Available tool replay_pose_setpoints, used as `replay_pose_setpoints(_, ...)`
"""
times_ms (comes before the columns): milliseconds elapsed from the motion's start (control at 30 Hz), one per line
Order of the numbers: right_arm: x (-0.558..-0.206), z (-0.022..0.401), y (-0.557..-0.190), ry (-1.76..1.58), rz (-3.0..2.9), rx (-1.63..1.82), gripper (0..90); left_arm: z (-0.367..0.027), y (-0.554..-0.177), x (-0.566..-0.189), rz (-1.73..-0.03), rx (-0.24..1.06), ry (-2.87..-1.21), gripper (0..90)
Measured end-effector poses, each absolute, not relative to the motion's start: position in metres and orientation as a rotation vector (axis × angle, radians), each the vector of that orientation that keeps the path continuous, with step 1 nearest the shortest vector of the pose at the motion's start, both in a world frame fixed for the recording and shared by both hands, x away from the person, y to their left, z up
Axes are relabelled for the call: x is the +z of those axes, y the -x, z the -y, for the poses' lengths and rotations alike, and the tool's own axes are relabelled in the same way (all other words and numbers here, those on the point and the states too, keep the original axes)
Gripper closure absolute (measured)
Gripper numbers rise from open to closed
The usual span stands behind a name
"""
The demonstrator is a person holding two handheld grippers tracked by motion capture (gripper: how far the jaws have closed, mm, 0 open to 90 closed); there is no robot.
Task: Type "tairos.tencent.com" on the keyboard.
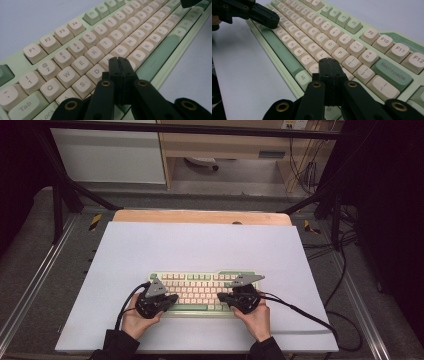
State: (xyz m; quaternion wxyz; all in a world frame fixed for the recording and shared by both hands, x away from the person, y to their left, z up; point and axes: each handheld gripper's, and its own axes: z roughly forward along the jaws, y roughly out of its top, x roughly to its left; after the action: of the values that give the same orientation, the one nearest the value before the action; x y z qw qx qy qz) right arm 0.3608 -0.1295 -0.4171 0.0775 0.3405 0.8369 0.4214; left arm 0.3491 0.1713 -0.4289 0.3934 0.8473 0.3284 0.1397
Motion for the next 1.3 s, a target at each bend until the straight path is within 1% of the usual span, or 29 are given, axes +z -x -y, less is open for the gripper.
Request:
replay_pose_setpoints(400,-0.416,0.13,-0.361,-1.016,-2.505,1.264,90.0,-0.173,-0.347,-0.426,-0.825,0.356,-2.148,89.5)
replay_pose_setpoints(967,-0.414,0.129,-0.362,-1.033,-2.489,1.288,90.0,-0.199,-0.342,-0.417,-0.849,0.369,-2.101,89.3)
replay_pose_setpoints(1300,-0.412,0.12,-0.365,-1.037,-2.485,1.288,90.0,-0.209,-0.343,-0.417,-0.875,0.37,-2.081,89.4)
